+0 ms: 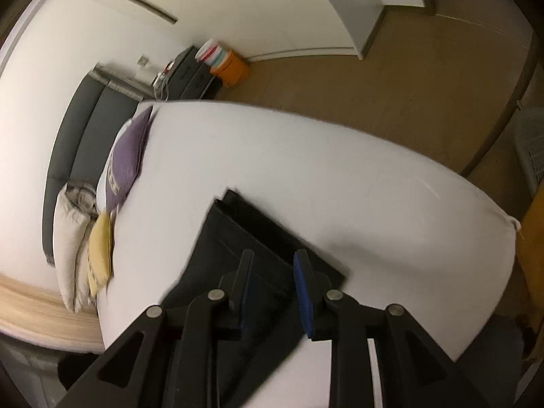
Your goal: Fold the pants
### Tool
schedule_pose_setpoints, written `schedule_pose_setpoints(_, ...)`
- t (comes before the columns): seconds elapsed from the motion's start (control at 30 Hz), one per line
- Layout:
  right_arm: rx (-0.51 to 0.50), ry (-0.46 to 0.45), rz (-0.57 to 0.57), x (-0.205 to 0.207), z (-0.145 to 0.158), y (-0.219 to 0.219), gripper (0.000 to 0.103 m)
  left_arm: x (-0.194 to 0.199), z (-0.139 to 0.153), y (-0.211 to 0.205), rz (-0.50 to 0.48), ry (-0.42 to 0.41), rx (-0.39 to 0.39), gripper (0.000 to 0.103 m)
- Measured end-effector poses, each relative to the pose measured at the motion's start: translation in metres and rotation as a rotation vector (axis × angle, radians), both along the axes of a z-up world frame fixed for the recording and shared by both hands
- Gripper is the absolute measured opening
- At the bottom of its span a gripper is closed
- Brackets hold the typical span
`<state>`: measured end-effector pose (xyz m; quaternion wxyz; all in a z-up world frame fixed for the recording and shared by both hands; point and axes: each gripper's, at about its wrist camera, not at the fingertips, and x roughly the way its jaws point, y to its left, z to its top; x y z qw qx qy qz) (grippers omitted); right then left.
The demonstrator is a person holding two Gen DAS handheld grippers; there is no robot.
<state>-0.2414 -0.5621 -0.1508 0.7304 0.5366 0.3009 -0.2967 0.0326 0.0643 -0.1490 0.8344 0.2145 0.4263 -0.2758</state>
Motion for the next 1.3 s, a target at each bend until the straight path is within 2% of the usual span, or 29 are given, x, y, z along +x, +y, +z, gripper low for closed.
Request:
schedule_pose_setpoints(0.13, 0.111, -0.128, 0.085, -0.001, -0.022, 0.013, 0.027, 0.001, 0.001, -0.001, 0.003, 0.005, 0.009, 0.02)
schedule_pose_setpoints(0.23, 0.196, -0.162, 0.041, 0.001, -0.041, 0.015, 0.027, 0.0, 0.001, -0.004, 0.01, 0.001, 0.02, 0.02)
schedule_pose_setpoints(0.33, 0.244, -0.152, 0.009, 0.004, -0.06, 0.012, 0.027, 0.0, 0.0, -0.007, 0.014, -0.001, 0.025, 0.019)
schedule_pose_setpoints(0.47, 0.381, -0.261, -0.058, -0.01, -0.086, 0.005, 0.025, 0.0, -0.001, -0.009, 0.017, -0.002, 0.021, 0.02)
schedule_pose_setpoints(0.63, 0.445, -0.354, -0.054, 0.01, -0.096, 0.0, 0.025, 0.0, -0.002, -0.006, 0.02, -0.007, 0.015, 0.02)
schedule_pose_setpoints(0.7, 0.442, -0.384, -0.054, 0.016, -0.094, -0.003, 0.02, -0.001, -0.002, -0.005, 0.019, -0.007, 0.018, 0.02)
schedule_pose_setpoints(0.73, 0.416, -0.373, -0.051, 0.018, -0.089, -0.004, 0.012, -0.001, -0.002, -0.005, 0.019, -0.006, 0.019, 0.02)
schedule_pose_setpoints(0.97, 0.193, -0.294, -0.007, 0.014, -0.031, 0.004, 0.01, -0.003, -0.002, -0.006, 0.017, -0.011, 0.019, 0.02)
schedule_pose_setpoints(1.07, 0.142, -0.175, 0.008, 0.014, -0.015, 0.01, 0.011, -0.003, -0.002, -0.006, 0.018, -0.013, 0.02, 0.02)
schedule_pose_setpoints(1.1, 0.175, -0.138, -0.008, 0.011, -0.022, 0.007, 0.012, -0.004, -0.002, -0.006, 0.018, -0.015, 0.019, 0.02)
schedule_pose_setpoints(1.17, 0.239, -0.085, -0.109, -0.009, -0.035, 0.003, 0.018, -0.005, -0.002, -0.006, 0.019, -0.019, 0.023, 0.02)
schedule_pose_setpoints(1.23, 0.144, -0.041, -0.218, -0.039, -0.024, 0.001, 0.019, -0.006, -0.003, -0.007, 0.02, -0.021, 0.023, 0.02)
schedule_pose_setpoints(1.3, 0.147, -0.071, -0.225, -0.051, -0.019, -0.005, 0.019, -0.006, -0.003, -0.008, 0.02, -0.023, 0.024, 0.02)
